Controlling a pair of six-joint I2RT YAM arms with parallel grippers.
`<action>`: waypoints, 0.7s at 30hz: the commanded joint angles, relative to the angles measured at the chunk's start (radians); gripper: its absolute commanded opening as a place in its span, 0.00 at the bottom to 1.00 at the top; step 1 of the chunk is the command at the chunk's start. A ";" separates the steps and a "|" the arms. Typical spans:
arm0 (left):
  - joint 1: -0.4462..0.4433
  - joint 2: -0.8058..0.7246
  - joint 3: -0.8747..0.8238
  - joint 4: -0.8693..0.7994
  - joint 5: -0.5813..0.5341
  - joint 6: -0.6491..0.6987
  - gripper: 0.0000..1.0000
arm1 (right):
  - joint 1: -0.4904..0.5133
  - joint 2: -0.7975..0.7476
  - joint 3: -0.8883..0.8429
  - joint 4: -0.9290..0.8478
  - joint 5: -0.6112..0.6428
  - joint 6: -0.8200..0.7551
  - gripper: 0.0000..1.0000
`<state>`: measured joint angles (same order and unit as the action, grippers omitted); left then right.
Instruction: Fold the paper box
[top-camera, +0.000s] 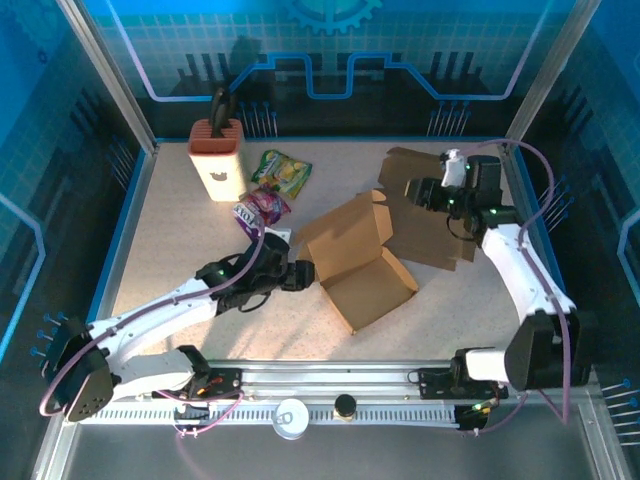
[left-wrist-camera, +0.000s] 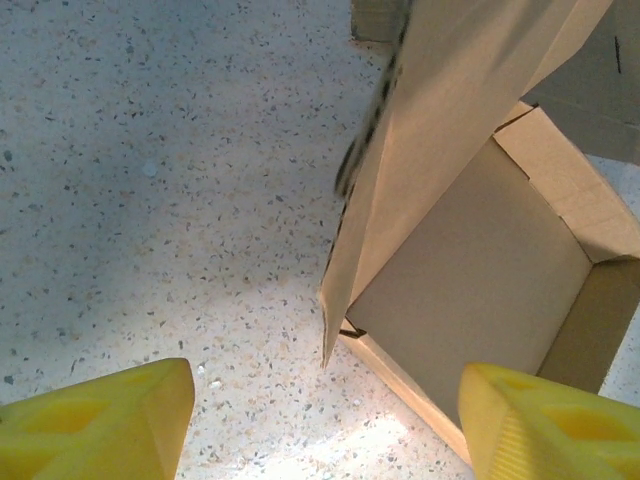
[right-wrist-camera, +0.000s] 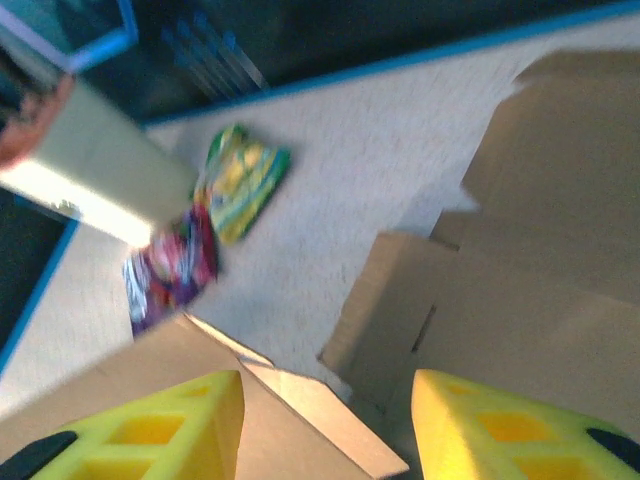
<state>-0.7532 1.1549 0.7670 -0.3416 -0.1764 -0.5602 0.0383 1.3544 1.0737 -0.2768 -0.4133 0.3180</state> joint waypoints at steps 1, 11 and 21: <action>0.013 0.035 0.052 -0.017 -0.032 0.043 0.68 | 0.011 0.080 0.049 -0.079 -0.160 -0.198 0.51; 0.035 0.088 0.083 0.008 -0.025 0.061 0.52 | 0.087 0.216 0.137 -0.191 -0.080 -0.337 0.55; 0.039 0.137 0.123 0.008 -0.026 0.072 0.43 | 0.143 0.291 0.172 -0.217 -0.009 -0.390 0.54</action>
<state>-0.7227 1.2808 0.8577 -0.3347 -0.1905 -0.5137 0.1577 1.6367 1.2194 -0.4702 -0.4435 -0.0349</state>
